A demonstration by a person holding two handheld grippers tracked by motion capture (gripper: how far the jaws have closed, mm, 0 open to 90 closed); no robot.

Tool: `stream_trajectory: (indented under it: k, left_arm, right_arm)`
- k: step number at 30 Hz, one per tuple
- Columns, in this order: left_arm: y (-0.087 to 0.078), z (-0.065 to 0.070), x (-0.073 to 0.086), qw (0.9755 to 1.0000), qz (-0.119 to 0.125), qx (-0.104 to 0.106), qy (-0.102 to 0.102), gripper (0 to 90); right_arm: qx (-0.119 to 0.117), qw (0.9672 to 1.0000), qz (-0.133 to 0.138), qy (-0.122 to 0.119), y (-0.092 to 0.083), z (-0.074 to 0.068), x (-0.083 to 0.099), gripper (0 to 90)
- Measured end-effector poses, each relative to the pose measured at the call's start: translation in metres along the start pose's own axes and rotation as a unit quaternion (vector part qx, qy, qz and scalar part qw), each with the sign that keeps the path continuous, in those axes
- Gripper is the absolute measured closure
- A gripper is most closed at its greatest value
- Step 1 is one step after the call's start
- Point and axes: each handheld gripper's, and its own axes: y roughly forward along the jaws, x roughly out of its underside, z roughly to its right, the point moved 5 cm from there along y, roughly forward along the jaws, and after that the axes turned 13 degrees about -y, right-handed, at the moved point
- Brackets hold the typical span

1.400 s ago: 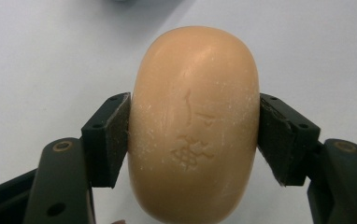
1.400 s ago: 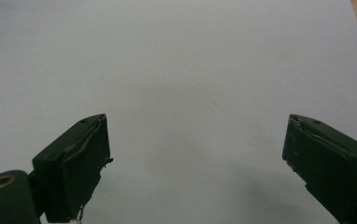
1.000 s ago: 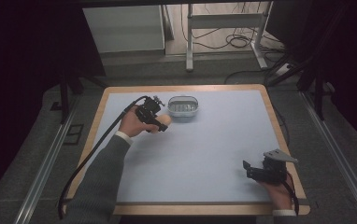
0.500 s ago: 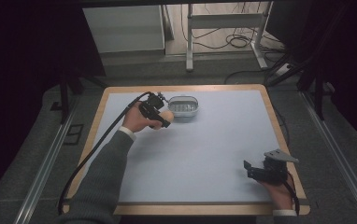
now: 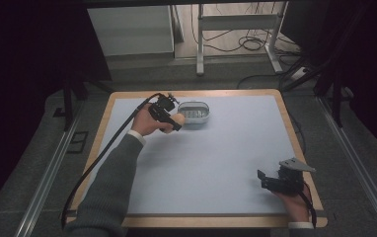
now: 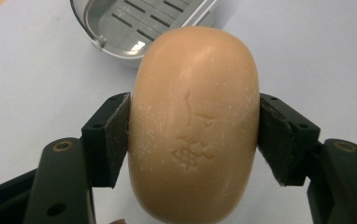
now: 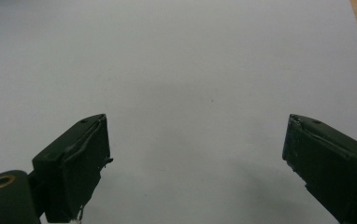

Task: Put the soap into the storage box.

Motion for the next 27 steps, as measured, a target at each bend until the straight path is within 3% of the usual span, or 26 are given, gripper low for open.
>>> stream_trajectory:
  k: [27]
  left_arm:
    - [0.018, -0.002, -0.041, 0.9999, -0.005, -0.008, 0.012, 32.3]
  right_arm:
    - [0.001, 1.0000, -0.002, 0.003, 0.000, 0.003, 0.002, 7.6]
